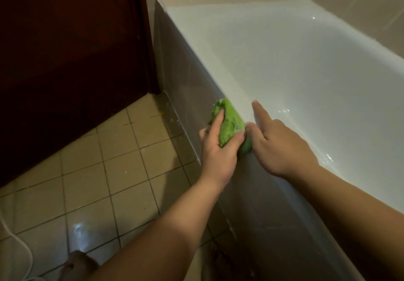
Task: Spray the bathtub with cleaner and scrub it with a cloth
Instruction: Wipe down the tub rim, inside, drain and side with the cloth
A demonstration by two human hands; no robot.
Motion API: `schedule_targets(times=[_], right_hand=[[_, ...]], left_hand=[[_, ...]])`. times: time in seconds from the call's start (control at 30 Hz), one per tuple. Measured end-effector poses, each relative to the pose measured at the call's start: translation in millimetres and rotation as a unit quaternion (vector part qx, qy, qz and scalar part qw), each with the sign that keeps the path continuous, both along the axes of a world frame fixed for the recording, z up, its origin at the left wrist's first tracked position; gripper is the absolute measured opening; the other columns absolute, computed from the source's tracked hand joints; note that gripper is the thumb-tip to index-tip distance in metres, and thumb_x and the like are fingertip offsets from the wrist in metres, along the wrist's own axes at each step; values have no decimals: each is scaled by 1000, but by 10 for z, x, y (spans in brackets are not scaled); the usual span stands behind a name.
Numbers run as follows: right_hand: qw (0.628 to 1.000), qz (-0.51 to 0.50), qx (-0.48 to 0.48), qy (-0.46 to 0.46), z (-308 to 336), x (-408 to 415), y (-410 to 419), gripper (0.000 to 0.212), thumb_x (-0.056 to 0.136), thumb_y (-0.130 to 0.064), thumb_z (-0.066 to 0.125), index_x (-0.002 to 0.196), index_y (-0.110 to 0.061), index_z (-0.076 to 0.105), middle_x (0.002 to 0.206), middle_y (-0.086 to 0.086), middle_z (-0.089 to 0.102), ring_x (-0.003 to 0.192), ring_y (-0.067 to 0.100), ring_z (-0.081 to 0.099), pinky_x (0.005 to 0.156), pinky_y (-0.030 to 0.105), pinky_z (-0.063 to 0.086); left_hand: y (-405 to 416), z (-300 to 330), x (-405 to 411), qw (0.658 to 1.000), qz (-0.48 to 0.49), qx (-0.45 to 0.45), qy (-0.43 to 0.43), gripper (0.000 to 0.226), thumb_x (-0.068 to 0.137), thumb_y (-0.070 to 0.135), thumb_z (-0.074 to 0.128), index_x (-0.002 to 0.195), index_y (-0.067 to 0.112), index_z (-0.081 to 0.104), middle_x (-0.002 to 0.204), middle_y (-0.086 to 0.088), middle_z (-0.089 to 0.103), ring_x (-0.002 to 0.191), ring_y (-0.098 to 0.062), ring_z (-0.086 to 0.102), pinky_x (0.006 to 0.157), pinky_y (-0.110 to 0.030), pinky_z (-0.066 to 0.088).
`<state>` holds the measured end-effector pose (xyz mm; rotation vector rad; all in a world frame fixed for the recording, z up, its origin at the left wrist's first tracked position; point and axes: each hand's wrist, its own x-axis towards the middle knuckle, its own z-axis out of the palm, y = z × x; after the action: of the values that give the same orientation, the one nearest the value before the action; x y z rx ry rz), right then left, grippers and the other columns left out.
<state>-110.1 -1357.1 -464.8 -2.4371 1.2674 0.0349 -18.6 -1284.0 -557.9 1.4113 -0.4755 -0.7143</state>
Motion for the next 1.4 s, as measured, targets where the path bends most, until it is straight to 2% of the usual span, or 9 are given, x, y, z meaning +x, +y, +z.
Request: schedule_targets(times=[0.2, 0.3, 0.4, 0.63, 0.8, 0.97, 1.1, 1.2, 1.4], right_hand=[[1000, 18, -19, 8, -51, 44, -46, 61, 106, -56, 17, 162, -38, -1, 130, 14, 59, 93, 26, 59, 78, 41, 49], [999, 23, -26, 6, -110, 54, -111, 60, 106, -59, 17, 160, -42, -2, 146, 12, 52, 110, 31, 59, 82, 40, 43], [999, 26, -34, 1, -135, 51, -148, 61, 106, -59, 19, 161, -41, -2, 153, 7, 47, 121, 30, 55, 86, 38, 38], [999, 24, -47, -4, -147, 62, -192, 60, 107, -57, 24, 161, -41, 5, 147, 6, 53, 104, 24, 51, 84, 36, 35], [999, 25, -45, -10, -133, 109, -218, 59, 107, -54, 24, 162, -38, 8, 150, 6, 51, 113, 26, 53, 86, 36, 34], [999, 3, -29, -27, -110, 121, -203, 57, 108, -49, 26, 162, -34, 15, 153, 5, 50, 127, 30, 52, 88, 37, 35], [998, -47, 10, -35, -70, 7, -128, 55, 107, -49, 26, 156, -24, 30, 145, 13, 55, 120, 35, 55, 87, 41, 39], [996, -72, 28, -33, -25, -142, -6, 54, 107, -51, 23, 148, -19, 38, 138, 15, 59, 115, 35, 58, 90, 44, 45], [990, -106, 35, -83, 57, -430, 220, 42, 109, -41, 28, 134, -17, 50, 134, 13, 61, 117, 34, 57, 91, 41, 43]], left_hand=[[-41, -644, -65, 991, -6, 47, 126, 67, 100, 31, 63, 156, 48, 30, 147, 14, 20, 132, -6, 23, 116, -36, 25], [-90, -1246, -79, 964, 28, 78, 254, 69, 98, 24, 66, 157, 39, 34, 158, -1, 39, 140, -26, 42, 117, -55, 36], [-133, -1901, -126, 940, 38, 128, 313, 62, 99, 16, 63, 156, 29, 40, 148, -12, 54, 129, -35, 56, 109, -57, 46], [-141, -3070, -367, 898, 10, 230, 374, 73, 83, 56, 61, 152, 36, 44, 142, -7, 59, 123, -35, 59, 107, -59, 47], [-155, -2760, -338, 889, 37, 217, 401, 50, 94, 39, 62, 142, 33, 51, 133, -10, 64, 118, -36, 62, 105, -59, 48], [-50, -2056, -318, 895, 35, 189, 402, 61, 91, 41, 66, 149, 42, 46, 135, -7, 63, 117, -37, 62, 102, -61, 50], [4, -1221, -316, 924, 34, 124, 359, 54, 96, 26, 64, 145, 44, 49, 133, -5, 64, 119, -34, 61, 104, -60, 49], [30, -700, -292, 947, 17, 110, 302, 55, 83, 39, 68, 132, 57, 54, 135, 2, 64, 121, -29, 61, 104, -58, 49], [63, 157, -343, 978, 19, 20, 208, 67, 82, 33, 76, 144, 40, 54, 131, 4, 67, 117, -18, 65, 106, -46, 52]])
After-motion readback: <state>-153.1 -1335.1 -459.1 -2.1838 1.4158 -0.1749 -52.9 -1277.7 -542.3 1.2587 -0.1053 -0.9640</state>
